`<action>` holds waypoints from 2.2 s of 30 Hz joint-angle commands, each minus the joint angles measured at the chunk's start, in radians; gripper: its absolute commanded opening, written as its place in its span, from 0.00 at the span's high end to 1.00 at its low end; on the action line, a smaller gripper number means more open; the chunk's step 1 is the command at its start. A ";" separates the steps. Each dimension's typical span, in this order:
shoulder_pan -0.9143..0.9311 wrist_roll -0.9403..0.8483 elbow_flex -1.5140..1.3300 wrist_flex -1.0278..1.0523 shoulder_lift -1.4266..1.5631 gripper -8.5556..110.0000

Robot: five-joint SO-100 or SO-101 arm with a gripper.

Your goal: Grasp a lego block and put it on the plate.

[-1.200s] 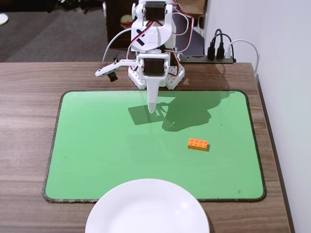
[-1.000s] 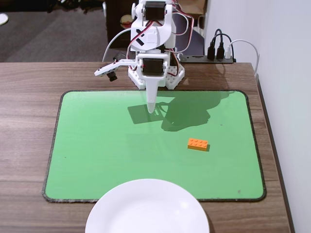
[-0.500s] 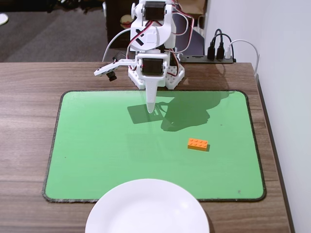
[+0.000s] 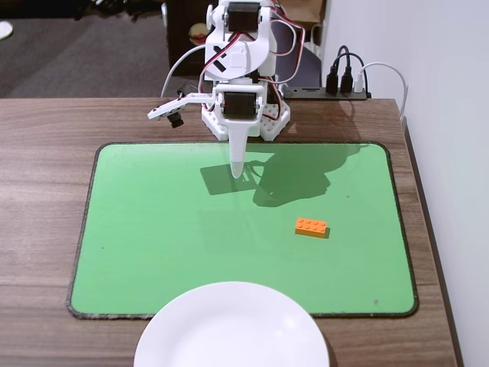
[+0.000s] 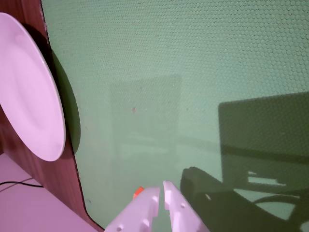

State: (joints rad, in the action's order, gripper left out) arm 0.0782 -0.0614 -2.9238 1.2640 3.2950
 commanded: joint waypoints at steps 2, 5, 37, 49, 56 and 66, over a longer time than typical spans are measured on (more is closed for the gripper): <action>-0.005 0.000 0.003 0.005 -0.005 0.92; -0.005 0.000 0.003 0.005 -0.005 0.92; -0.110 0.179 0.219 -0.146 -0.454 0.92; -0.195 0.304 0.373 -0.199 -0.759 0.92; -0.252 0.390 0.469 -0.181 -0.902 0.92; -0.328 0.597 0.646 -0.092 -1.085 0.92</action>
State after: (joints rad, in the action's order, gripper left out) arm -0.2347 0.4863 -2.3516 1.1490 2.2273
